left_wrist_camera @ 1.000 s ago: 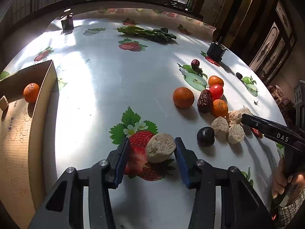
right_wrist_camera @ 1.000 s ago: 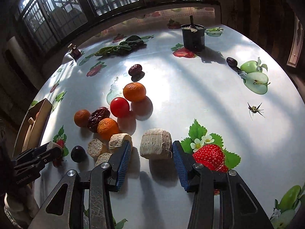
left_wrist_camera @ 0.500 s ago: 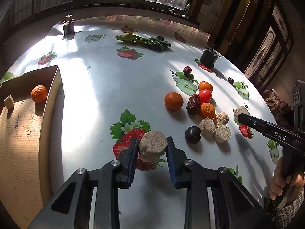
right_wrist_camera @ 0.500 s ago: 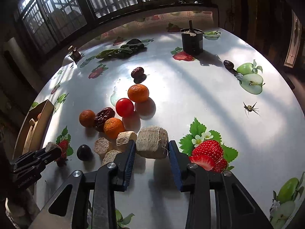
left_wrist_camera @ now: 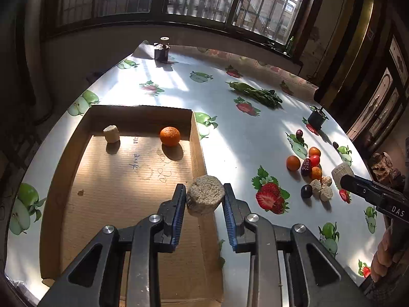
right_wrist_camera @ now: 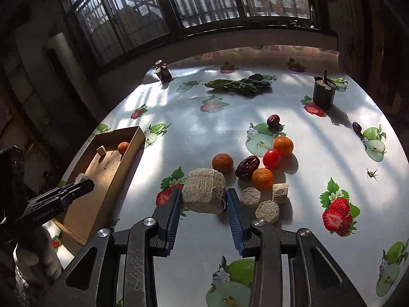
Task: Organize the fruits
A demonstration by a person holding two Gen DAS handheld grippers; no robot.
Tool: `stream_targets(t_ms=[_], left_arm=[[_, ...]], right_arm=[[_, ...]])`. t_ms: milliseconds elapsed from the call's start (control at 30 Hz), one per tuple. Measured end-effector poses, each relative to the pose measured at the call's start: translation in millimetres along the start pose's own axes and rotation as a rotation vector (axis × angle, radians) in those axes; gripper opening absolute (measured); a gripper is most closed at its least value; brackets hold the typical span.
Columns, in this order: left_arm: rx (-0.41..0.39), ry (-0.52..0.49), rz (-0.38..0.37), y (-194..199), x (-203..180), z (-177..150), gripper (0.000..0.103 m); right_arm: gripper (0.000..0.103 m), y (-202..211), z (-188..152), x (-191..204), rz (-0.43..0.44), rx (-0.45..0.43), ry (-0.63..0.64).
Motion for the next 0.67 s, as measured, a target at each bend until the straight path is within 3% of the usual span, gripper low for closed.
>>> stream_targets(t_ms=[100, 267, 433, 667], left_arm=[[0.003, 0.03, 0.071, -0.3, 38.1, 13.4, 0.028], [0.053, 0.104, 0.09, -18.4, 86.7, 27.9, 0.028], [0.112, 0.14, 0.098, -46.1, 108.0, 34.2, 0.028], [0.157, 0.195, 0.077, -70.4, 126.1, 40.0, 0.028]], right_arm=[[0.038, -21.6, 10.4, 42.9, 0.073, 0.031, 0.051], [0.038, -70.4, 26.9, 114.0, 0.151, 0.089, 0.144], [0.039, -121.4, 39.5, 160.8, 0.121, 0.13, 0.236], [0.039, -170.4, 49.7, 175.9, 0.101, 0.193, 0.256]])
Point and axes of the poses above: each gripper's, at about its wrist camera, not at the fingertips, and y roughly against the way its jaws point, x to its left, z to its top, the point moved 1 cm from there along -y, roughly the way its jaws point, and after that the axes turned 7 degrees about x, right-handed, at the moved point
